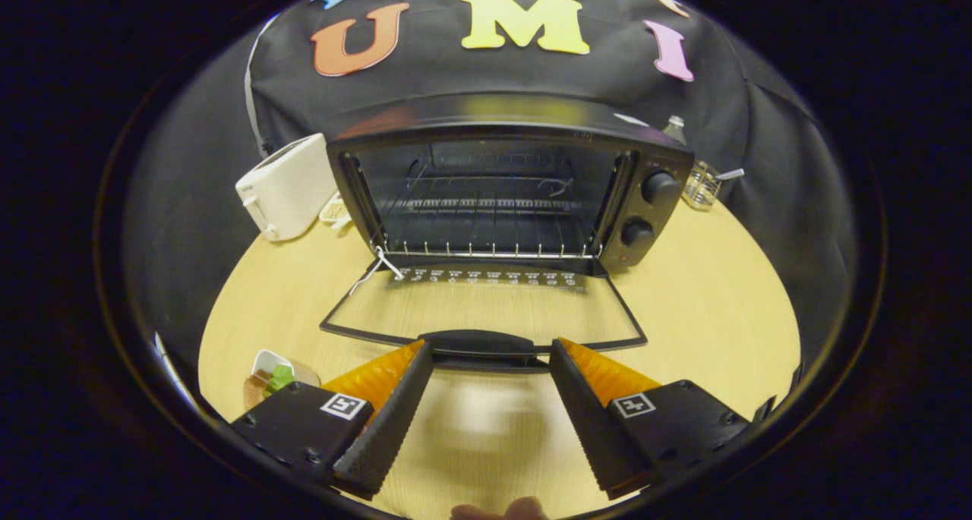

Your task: Open the toaster oven, put the food inside, and close the toaster oven door.

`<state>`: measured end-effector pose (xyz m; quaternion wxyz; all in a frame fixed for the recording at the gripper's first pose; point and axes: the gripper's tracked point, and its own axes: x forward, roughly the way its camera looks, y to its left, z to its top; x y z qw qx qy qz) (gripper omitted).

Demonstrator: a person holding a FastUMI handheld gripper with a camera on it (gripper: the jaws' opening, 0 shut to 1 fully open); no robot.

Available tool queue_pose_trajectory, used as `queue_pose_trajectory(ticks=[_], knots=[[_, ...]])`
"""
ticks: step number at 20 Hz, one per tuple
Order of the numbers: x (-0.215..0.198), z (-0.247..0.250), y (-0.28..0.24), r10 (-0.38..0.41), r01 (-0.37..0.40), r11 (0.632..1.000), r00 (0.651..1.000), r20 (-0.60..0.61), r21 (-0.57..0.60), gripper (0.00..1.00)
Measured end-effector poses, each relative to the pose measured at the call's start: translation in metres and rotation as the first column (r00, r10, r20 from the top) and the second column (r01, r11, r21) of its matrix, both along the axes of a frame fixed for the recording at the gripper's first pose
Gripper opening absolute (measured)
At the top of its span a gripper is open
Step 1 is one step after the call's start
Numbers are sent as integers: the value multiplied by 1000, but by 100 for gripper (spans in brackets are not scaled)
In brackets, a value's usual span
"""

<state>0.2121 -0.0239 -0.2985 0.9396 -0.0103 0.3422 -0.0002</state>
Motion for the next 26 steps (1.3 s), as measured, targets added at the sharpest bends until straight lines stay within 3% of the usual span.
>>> queue_pose_trajectory(ticks=[7,11,18,23,26], knots=[[-22,16,-9,60,-60,998,998,13,-2,100],[-58,51,1,162,-164,986,986,33,36,100],[-107,65,48,276,-266,946,961,-31,188,100],[-124,59,90,380,-347,901,921,-88,261,100],[-128,53,110,409,-342,869,903,-130,359,100]])
